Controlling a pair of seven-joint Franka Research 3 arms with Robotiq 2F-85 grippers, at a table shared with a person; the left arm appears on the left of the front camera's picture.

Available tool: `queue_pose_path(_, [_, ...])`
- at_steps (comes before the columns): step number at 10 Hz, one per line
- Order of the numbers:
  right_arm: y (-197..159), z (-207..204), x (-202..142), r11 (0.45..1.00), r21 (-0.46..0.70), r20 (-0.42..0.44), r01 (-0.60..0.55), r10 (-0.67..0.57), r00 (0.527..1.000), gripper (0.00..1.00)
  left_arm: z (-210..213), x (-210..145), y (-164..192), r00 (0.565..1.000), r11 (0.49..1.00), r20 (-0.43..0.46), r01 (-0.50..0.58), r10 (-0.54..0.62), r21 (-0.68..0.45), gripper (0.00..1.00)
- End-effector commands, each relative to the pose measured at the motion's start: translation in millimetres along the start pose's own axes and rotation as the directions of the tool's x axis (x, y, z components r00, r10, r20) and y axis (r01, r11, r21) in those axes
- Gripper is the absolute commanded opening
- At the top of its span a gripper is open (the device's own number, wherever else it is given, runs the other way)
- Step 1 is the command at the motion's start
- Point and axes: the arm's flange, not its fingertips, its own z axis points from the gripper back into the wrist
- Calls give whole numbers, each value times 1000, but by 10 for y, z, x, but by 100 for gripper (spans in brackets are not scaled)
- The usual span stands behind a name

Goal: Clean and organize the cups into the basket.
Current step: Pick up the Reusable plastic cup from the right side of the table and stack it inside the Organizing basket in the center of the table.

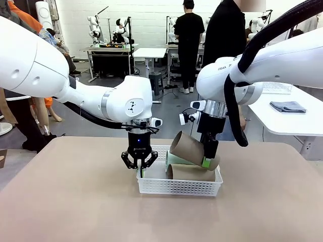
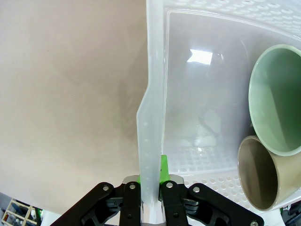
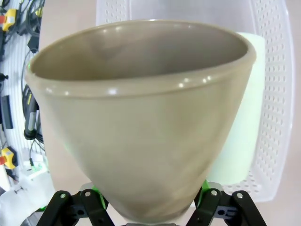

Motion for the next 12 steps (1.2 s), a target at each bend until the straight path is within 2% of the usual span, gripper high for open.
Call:
queue_pose_path(1, [-70, 18, 16, 998, -17, 1, -66, 66, 998, 79, 9, -5, 34, 1000, 1000, -4, 14, -14, 4, 0])
queue_pose_path(6, [-201, -28, -68, 990, -39, 37, -134, 135, 990, 79, 9, -5, 34, 1000, 1000, -4, 14, -14, 4, 0])
queue_pose_path(11, [-344, -124, -149, 988, -24, 60, -151, 152, 987, 79, 9, -5, 34, 1000, 1000, -4, 14, -14, 4, 0])
queue_pose_path(12, [-341, -120, -142, 987, -23, 70, -159, 160, 985, 99, 9, -5, 34, 1000, 1000, -4, 14, -14, 4, 0])
